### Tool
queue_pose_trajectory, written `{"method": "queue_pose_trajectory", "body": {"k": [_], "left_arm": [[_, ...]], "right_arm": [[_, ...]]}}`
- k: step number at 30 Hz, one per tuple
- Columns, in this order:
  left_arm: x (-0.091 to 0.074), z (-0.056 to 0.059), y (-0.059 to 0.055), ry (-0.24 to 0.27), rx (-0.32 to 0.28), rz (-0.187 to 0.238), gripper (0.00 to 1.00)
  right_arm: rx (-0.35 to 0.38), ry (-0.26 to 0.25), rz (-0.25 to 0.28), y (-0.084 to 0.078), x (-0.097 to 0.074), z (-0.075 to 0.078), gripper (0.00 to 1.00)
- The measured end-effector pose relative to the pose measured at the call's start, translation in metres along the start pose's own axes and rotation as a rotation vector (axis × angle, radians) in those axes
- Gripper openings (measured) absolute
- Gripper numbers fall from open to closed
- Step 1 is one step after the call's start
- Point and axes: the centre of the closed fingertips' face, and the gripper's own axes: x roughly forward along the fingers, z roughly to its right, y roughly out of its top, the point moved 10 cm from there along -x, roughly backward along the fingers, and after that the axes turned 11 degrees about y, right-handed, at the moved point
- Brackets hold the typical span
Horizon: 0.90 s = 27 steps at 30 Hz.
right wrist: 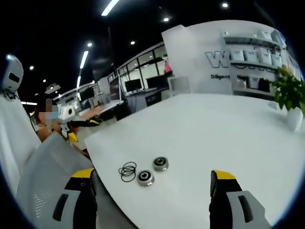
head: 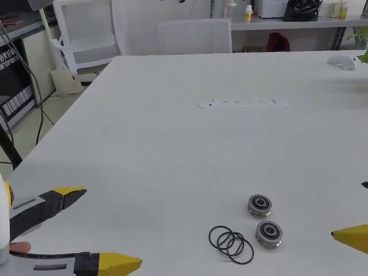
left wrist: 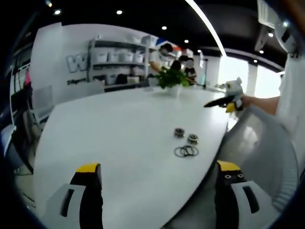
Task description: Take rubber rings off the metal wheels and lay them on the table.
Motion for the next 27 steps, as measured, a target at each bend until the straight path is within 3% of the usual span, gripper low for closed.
{"method": "queue_pose_trajectory", "body": {"k": [4,10,21,27], "left_arm": [[0.0,0.0,-0.004,0.003,-0.014,-0.003,1.0],[0.001,0.0,-0.011,0.007,-0.023,-0.018,1.0],[0.003,0.002,-0.014,0.004,-0.069,-0.033,1.0],[0.003,0.004,-0.015,-0.005,-0.062,-0.047,1.0]], "right_arm": [[0.026,-0.013,-0.037,-0.013,-0.001,0.001,0.99],[0.068,-0.038,-0.147,-0.033,-0.003,0.005,0.99],[0.094,-0.055,-0.195,-0.037,-0.009,0.005,0.99],[0.093,-0.07,-0.237,-0.04,-0.013,0.004,0.95]]}}
